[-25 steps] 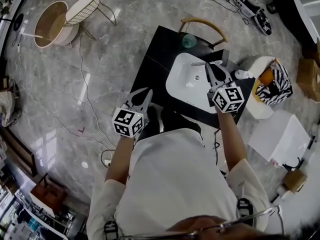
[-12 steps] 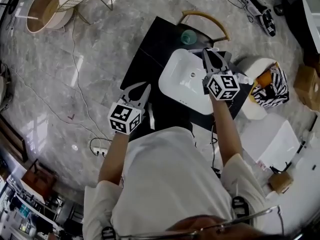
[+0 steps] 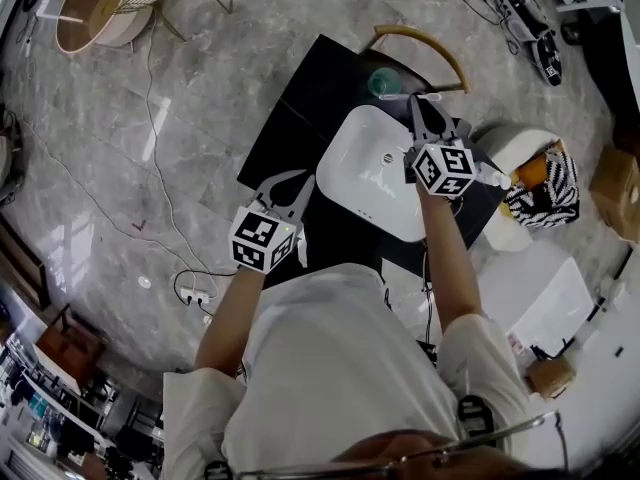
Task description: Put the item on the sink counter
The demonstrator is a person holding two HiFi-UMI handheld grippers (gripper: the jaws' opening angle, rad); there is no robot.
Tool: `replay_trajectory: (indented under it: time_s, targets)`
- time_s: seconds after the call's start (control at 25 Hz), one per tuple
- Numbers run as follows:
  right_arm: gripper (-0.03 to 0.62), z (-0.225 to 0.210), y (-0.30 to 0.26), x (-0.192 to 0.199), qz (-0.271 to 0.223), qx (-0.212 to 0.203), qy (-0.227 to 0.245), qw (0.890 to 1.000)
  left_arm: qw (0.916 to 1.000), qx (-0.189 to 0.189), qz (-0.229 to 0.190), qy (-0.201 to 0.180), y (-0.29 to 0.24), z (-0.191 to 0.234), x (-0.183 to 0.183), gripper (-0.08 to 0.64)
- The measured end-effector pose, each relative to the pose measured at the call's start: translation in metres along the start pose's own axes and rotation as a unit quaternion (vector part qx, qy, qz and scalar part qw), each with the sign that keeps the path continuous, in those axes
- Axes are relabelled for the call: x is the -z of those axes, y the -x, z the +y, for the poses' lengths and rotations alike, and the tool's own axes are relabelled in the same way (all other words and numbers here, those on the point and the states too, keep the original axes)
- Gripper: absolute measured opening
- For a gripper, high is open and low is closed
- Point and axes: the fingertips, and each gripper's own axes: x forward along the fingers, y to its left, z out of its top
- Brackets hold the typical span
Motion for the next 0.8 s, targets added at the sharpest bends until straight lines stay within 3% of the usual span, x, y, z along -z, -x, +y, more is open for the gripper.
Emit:
replay_trajectory:
  time_s: [0.4,0.8]
  targets:
    - [0.032,-0.02,-0.023,0.009,-0.002,0.03,0.0,1.0,0.9998,0.003,0.016,0.009,-0.018,0.004,0.008,0.005]
    - [0.034,-0.035,-0.049,0.044,0.026,0.046,0.003,0.999,0.9996,0.003,0.026,0.015,-0.033,0.003,0.017,0.005]
